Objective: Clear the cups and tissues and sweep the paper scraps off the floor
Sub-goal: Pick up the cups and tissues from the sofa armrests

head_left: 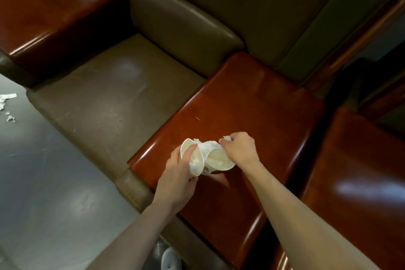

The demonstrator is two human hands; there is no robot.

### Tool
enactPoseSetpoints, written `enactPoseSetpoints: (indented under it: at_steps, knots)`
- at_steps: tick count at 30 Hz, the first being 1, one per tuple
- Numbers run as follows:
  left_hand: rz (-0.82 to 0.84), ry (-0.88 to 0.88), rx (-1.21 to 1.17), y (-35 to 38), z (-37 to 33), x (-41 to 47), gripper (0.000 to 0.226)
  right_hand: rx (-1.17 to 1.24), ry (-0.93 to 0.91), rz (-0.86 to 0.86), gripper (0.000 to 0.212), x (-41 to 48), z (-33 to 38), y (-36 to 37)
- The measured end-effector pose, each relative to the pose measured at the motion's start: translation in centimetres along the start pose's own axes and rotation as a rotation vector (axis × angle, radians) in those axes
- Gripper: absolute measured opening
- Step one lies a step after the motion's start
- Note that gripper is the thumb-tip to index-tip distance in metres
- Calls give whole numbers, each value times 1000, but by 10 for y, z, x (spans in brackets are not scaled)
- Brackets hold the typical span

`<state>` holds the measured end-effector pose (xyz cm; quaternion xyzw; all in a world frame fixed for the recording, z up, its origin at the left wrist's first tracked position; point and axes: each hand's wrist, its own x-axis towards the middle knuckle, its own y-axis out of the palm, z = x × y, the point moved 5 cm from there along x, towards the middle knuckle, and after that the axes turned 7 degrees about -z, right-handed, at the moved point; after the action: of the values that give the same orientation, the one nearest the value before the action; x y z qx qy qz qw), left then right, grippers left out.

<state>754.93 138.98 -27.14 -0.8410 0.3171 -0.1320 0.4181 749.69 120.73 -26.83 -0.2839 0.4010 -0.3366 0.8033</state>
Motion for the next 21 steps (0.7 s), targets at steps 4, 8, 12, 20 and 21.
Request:
enactPoseSetpoints:
  at_steps: [4,8,12,20,21]
  knots:
    - [42,-32,37,-6,9,6,90,203,138,88,25,11,10,12]
    - [114,-60,-25,-3,17,2,94,132,198,195,26,12,17,32]
    - [134,2,-18,4,14,-6,92,85,216,236,25,8,29,48]
    - [-26,-24,-84,-8,22,-11,45,127,-23,178,4,21,56,41]
    - [-43,-47,-75,-13,27,-13,46,159,-80,141,9,23,59,39]
